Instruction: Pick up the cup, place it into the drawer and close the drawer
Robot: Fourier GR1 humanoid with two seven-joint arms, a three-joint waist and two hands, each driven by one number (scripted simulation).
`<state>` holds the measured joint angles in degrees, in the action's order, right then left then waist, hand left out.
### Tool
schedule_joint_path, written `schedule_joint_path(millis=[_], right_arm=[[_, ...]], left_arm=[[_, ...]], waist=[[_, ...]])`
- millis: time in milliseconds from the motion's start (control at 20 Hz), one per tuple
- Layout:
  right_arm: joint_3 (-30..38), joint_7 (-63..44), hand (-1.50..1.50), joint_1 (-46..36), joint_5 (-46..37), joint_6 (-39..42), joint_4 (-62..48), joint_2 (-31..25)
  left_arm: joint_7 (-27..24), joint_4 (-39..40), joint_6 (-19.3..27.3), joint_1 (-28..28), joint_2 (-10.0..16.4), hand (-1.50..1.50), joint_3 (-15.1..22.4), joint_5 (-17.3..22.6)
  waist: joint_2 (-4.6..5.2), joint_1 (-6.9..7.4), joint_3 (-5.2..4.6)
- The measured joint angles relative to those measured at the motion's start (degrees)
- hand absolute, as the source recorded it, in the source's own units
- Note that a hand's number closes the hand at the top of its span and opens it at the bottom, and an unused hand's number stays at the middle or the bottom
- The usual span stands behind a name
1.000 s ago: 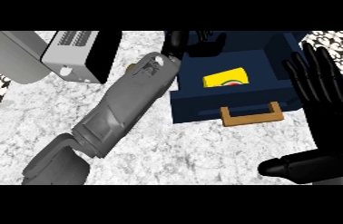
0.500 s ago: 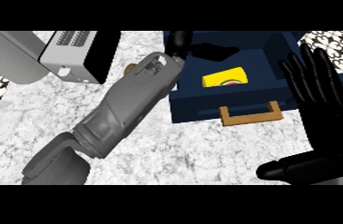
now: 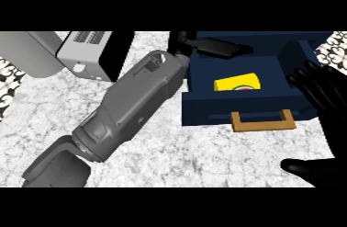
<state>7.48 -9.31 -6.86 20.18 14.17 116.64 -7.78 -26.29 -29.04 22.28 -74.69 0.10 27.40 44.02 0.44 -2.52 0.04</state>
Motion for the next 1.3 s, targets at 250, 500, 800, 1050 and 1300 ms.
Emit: schedule_joint_path(millis=[250,500,800,1050,1300], right_arm=[[0.14,-0.15,1.5,2.55,-0.92,3.92,2.26,-3.54],[-0.58,0.83,1.5,3.27,-6.01,6.81,2.19,-6.73],[-3.08,2.22,1.5,5.9,-13.49,8.49,2.42,-8.17],[-5.0,2.17,1.5,5.64,-19.0,7.69,0.36,-7.83],[-9.09,4.9,1.5,2.97,-29.01,6.55,-3.99,-8.26]], left_arm=[[1.61,-5.59,0.71,2.96,2.36,-1.5,-2.32,0.56],[2.89,-13.36,0.4,10.0,7.59,-1.5,-3.93,1.28],[6.3,-27.53,1.86,21.79,13.94,-1.5,-4.05,1.46],[7.88,-38.93,0.49,33.49,20.12,-1.5,-5.33,1.99],[8.84,-47.75,-2.18,43.09,24.68,-1.5,-7.05,2.98]], waist=[[-0.62,2.06,-0.03],[-0.92,3.61,-0.06],[-1.1,4.32,-0.06],[-0.92,4.26,-0.05],[-0.7,4.37,-0.05]])
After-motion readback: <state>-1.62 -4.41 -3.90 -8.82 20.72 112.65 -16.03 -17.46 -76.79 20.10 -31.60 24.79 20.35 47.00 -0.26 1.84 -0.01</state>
